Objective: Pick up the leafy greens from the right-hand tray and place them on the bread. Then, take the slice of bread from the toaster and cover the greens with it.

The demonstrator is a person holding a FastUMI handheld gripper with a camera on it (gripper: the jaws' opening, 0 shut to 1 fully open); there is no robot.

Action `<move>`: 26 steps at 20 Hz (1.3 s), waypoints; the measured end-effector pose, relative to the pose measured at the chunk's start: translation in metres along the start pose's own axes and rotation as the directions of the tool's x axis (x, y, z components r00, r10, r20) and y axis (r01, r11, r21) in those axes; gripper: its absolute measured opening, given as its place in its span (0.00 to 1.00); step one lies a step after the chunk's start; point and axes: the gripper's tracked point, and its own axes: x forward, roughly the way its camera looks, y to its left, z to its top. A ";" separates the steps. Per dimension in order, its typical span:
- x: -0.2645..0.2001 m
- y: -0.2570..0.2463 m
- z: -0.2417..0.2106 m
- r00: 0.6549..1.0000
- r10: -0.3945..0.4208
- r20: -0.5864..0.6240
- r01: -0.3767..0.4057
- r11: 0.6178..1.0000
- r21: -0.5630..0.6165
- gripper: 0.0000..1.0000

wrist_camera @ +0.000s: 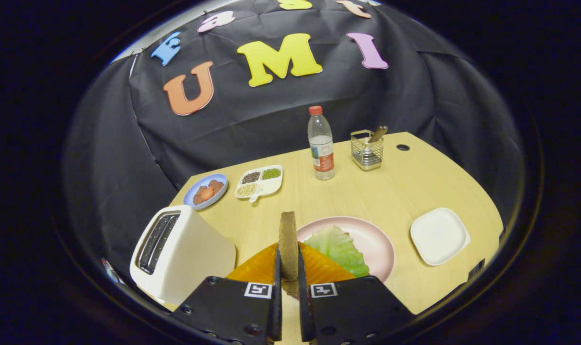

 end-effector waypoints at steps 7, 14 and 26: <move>0.015 -0.047 -0.011 0.999 -0.037 0.003 0.037 0.999 0.038 0.18; 0.026 -0.080 -0.027 0.998 -0.047 -0.030 0.050 0.992 0.116 0.33; 0.032 -0.097 -0.033 0.986 -0.165 0.008 0.160 0.967 0.197 0.55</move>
